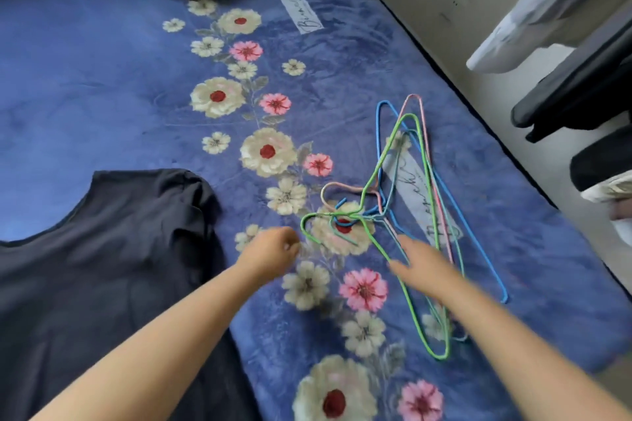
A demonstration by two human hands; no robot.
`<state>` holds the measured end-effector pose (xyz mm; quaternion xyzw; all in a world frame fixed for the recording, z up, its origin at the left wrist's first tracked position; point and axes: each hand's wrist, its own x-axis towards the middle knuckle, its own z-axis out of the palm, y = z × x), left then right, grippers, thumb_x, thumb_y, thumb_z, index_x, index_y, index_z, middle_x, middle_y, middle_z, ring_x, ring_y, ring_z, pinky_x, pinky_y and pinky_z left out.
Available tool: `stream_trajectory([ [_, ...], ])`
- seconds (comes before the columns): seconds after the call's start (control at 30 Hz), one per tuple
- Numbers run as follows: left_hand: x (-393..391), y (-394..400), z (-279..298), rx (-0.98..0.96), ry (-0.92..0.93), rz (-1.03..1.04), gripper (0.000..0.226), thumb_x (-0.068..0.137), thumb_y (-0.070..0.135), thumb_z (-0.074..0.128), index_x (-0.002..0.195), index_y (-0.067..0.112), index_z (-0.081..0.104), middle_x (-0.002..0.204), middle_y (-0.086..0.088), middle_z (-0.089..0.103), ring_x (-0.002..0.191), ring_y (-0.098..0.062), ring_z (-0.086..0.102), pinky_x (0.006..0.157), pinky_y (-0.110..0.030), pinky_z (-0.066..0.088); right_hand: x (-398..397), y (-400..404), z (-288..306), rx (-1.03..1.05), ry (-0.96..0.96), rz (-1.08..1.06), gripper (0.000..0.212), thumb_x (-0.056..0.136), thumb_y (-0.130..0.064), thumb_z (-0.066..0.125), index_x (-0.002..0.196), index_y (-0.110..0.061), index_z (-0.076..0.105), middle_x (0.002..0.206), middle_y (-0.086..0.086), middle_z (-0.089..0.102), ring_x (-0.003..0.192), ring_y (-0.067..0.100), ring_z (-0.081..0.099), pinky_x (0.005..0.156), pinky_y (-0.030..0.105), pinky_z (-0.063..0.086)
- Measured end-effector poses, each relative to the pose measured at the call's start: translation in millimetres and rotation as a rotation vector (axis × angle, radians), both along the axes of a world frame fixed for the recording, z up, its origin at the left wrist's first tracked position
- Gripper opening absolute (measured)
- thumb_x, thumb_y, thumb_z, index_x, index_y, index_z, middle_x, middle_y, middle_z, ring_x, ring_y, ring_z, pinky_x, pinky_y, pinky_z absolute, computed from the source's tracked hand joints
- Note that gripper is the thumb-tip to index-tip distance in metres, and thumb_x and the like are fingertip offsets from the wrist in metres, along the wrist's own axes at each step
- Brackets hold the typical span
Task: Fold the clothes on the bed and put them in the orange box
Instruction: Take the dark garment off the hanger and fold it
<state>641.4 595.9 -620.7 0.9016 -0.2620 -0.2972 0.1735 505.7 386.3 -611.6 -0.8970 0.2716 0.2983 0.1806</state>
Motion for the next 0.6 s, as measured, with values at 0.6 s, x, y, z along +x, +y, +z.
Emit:
stream_trajectory([
  [0.6,-14,130,-5,-0.158,-0.319,0.204,0.026,0.081,-0.004,0.052,0.103,-0.001,0.065,0.107,-0.012,0.064,0.107,-0.035,0.054,0.083,-0.031,0.042,7,83,-11,-0.281,-0.055,0.031,0.044,0.089,-0.021,0.03,0.127,-0.008,0.046,0.139,0.012,0.035,0.133,0.028,0.029,0.106,0.036,0.027],
])
